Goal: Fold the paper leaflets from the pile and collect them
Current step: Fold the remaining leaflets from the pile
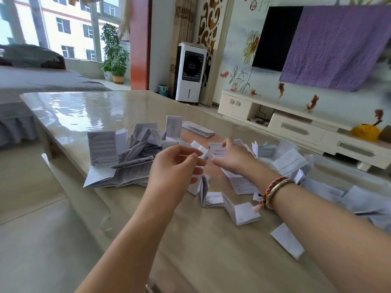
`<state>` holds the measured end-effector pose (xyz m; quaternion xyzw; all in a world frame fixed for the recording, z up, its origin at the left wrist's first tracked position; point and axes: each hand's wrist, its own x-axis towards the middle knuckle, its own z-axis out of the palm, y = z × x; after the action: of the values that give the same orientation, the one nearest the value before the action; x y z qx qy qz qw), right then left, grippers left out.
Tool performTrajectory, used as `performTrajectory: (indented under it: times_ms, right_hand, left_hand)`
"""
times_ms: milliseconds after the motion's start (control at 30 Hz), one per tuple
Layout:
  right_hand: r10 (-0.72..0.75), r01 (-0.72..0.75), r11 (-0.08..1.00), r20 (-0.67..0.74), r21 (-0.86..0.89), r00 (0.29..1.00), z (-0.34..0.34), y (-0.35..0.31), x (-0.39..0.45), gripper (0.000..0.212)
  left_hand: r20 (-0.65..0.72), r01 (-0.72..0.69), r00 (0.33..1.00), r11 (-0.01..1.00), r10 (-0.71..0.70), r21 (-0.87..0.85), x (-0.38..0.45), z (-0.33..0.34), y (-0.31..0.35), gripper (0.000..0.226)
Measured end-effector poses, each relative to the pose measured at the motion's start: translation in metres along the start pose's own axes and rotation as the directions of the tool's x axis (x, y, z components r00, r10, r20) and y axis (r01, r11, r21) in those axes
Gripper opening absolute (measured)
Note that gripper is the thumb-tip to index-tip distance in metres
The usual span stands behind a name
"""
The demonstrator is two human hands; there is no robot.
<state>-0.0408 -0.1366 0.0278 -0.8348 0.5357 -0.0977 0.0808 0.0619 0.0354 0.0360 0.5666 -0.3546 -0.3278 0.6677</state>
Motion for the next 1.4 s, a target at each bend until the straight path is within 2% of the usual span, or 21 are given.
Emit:
performTrajectory:
  times_ms: [67,200,300,400,500,600,700,800,900,1000,1067,1200,1333,1400]
  right_hand:
    - [0.010,-0.003,0.987,0.041,-0.160,0.999,0.006,-0.001,-0.003,0.080]
    - [0.001,0.013,0.963,0.053,-0.269,0.999,0.003,-0.009,-0.014,0.069]
    - [-0.015,0.025,0.950,0.033,-0.311,0.999,0.000,-0.013,-0.019,0.062]
    - [-0.027,0.024,0.937,-0.003,-0.348,1.000,0.000,-0.015,-0.021,0.057]
    - [-0.040,0.012,0.904,-0.056,-0.428,0.998,0.000,-0.016,-0.021,0.061]
    - [-0.060,0.005,0.876,-0.099,-0.482,0.993,-0.005,-0.015,-0.023,0.042]
    - [-0.068,-0.004,0.921,-0.171,-0.388,0.983,-0.013,-0.013,-0.027,0.024]
    - [-0.118,0.038,0.972,-0.344,-0.232,0.932,-0.021,-0.007,-0.029,0.015]
    - [-0.138,0.157,0.988,-0.500,-0.004,0.855,-0.032,0.004,-0.039,0.013]
    - [-0.145,0.302,0.938,-0.600,0.170,0.787,-0.046,0.012,-0.065,0.011]
    - [-0.146,0.366,0.899,-0.623,0.241,0.768,-0.054,0.017,-0.089,0.010]
    - [-0.127,0.399,0.854,-0.611,0.333,0.782,-0.055,0.028,-0.139,0.011]
    - [-0.135,0.413,0.819,-0.566,0.398,0.813,-0.042,0.046,-0.178,0.013]
    - [-0.121,0.383,0.803,-0.504,0.457,0.855,-0.035,0.055,-0.192,0.018]
  left_hand:
    - [-0.002,0.001,1.000,1.000,-0.001,-0.001,-0.003,0.000,0.001,0.018]
    - [0.024,0.000,1.000,1.000,-0.001,0.032,-0.010,-0.004,0.005,0.018]
    - [0.185,0.020,0.981,0.986,-0.050,0.164,-0.015,-0.008,0.010,0.019]
    - [0.361,0.011,0.924,0.954,-0.124,0.300,-0.020,-0.008,0.008,0.022]
    - [0.446,-0.063,0.886,0.921,-0.126,0.386,-0.020,-0.006,0.001,0.023]
    - [0.529,-0.140,0.840,0.895,-0.119,0.424,-0.020,-0.007,-0.003,0.020]
    - [0.613,-0.160,0.773,0.884,-0.165,0.439,-0.022,-0.002,-0.006,0.018]
    - [0.637,-0.204,0.751,0.856,-0.174,0.475,-0.023,0.004,-0.011,0.016]
    - [0.658,-0.225,0.739,0.865,-0.149,0.448,-0.024,0.010,-0.017,0.015]
    - [0.653,-0.238,0.747,0.866,-0.127,0.440,-0.027,0.017,-0.022,0.019]
    - [0.628,-0.234,0.769,0.863,-0.117,0.447,-0.026,0.021,-0.026,0.027]
    - [0.579,-0.211,0.805,0.852,-0.126,0.479,-0.020,0.025,-0.032,0.043]
    - [0.569,-0.219,0.818,0.866,-0.089,0.450,-0.021,0.027,-0.031,0.037]
    - [0.539,-0.232,0.840,0.854,-0.065,0.465,-0.017,0.024,-0.037,0.029]
